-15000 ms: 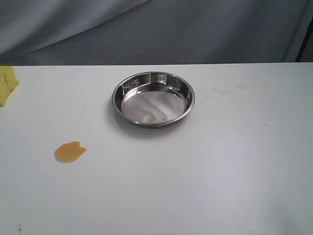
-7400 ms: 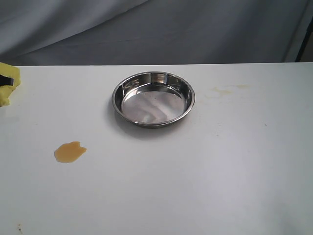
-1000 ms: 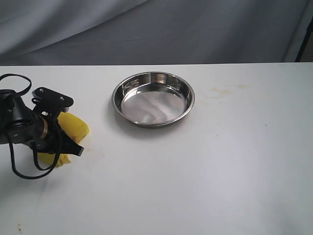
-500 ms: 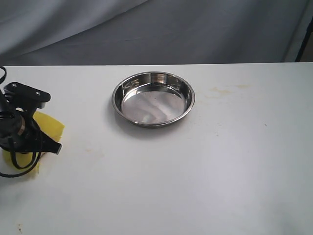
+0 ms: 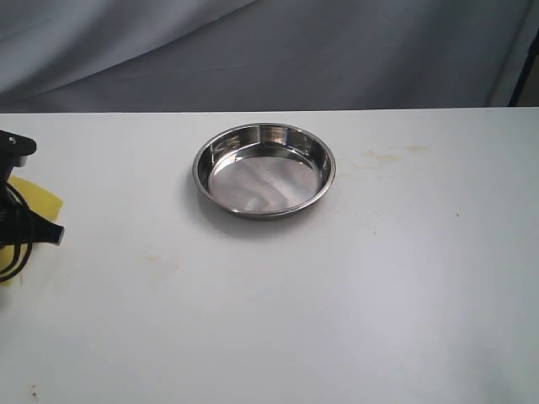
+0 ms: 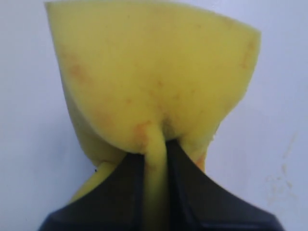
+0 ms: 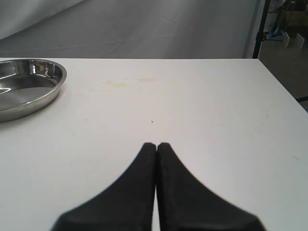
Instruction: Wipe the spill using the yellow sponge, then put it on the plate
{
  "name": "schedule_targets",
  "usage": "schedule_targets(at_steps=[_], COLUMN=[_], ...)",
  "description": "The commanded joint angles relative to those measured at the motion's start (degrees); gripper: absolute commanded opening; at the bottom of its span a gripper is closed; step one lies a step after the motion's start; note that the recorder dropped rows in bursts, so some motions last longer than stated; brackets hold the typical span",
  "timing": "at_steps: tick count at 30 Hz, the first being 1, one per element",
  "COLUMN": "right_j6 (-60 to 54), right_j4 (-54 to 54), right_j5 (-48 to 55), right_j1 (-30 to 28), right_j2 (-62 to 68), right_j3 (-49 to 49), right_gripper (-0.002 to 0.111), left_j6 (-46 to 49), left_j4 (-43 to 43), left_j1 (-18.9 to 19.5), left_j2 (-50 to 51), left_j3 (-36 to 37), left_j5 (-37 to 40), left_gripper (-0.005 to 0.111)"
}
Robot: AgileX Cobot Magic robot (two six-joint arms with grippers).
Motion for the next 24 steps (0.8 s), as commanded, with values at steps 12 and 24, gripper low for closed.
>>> schedule_targets(at_steps=[12,24], right_j6=[-0.1,-0.1], right_j4=[0.0,0.0], right_j5=[-0.2,-0.2], right_j1=[0.1,0.1], right_j2=[-0.3,-0.3], right_j3=[0.2,0.2], right_gripper=[0.0,0.0], left_j6=[1.6,1.4], left_j4=[-6.6,-6.6], left_j1=[1.1,-7.2], left_j2=[7.5,7.5], left_j3=[4.9,7.5], left_j5=[-20.3,-30.9], left_gripper=[0.0,0.0])
